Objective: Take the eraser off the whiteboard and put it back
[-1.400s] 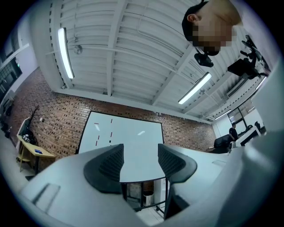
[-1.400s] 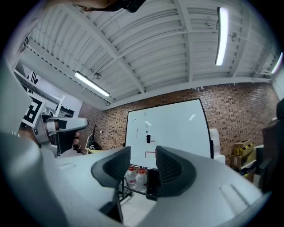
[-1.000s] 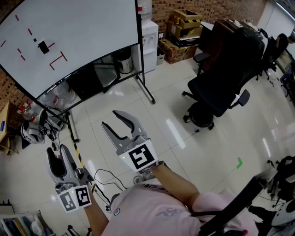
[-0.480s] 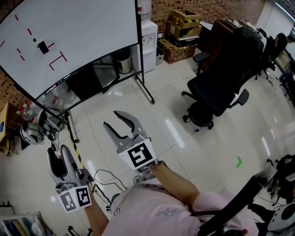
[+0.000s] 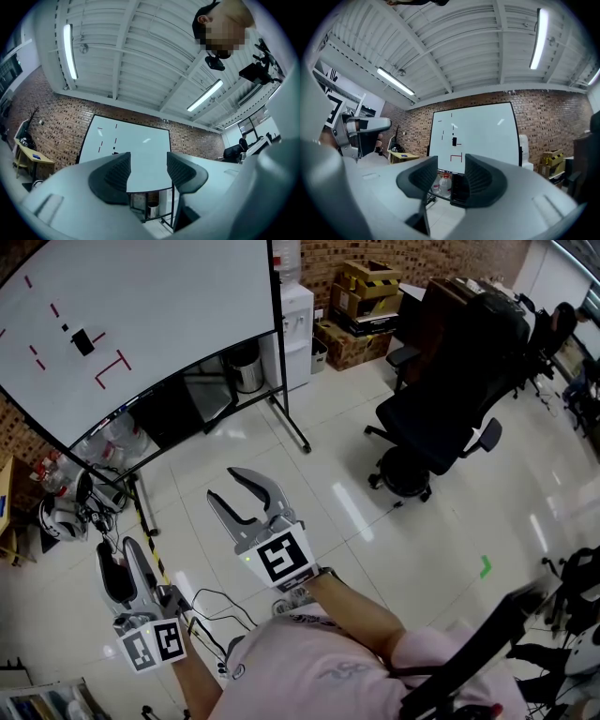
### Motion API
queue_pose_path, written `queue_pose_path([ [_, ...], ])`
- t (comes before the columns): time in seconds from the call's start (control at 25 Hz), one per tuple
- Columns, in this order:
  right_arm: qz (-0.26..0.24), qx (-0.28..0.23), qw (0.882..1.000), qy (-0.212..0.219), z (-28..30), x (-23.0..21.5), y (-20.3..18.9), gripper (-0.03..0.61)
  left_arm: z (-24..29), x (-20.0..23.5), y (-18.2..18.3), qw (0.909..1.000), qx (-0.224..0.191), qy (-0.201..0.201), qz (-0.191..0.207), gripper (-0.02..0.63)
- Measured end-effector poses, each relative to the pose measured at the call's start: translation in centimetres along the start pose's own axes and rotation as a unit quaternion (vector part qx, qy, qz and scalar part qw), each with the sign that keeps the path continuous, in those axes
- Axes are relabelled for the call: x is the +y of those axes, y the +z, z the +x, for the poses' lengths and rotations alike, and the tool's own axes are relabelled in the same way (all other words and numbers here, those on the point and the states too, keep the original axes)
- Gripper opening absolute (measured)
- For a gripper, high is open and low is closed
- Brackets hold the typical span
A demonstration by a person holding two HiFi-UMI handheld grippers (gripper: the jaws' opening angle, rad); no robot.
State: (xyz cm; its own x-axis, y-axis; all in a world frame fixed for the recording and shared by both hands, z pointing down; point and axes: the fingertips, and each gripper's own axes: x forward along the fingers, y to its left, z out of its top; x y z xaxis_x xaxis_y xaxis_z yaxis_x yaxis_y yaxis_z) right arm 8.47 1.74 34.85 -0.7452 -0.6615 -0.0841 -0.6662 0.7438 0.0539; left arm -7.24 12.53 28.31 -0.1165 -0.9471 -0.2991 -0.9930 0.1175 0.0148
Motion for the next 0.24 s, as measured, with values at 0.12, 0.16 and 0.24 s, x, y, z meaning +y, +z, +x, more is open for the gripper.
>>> queue_pose_path([
  [0.12, 0.001, 0.001, 1.000, 0.001, 0.22, 0.04, -0.26, 0.176, 0.19, 0.20, -0.20, 1.0000, 0.001, 0.002, -0.002, 0.231],
  [0.16, 0.001, 0.002, 1.000, 0.001, 0.27, 0.00, -0.34, 0.176, 0.24, 0.24, -0.26, 1.0000, 0.001, 0.002, -0.002, 0.232],
  [0.24, 0.003, 0.002, 1.000, 0.000, 0.33, -0.09, -0.46, 0.176, 0.33, 0.28, -0.36, 1.0000, 0.002, 0.002, -0.003, 0.230],
])
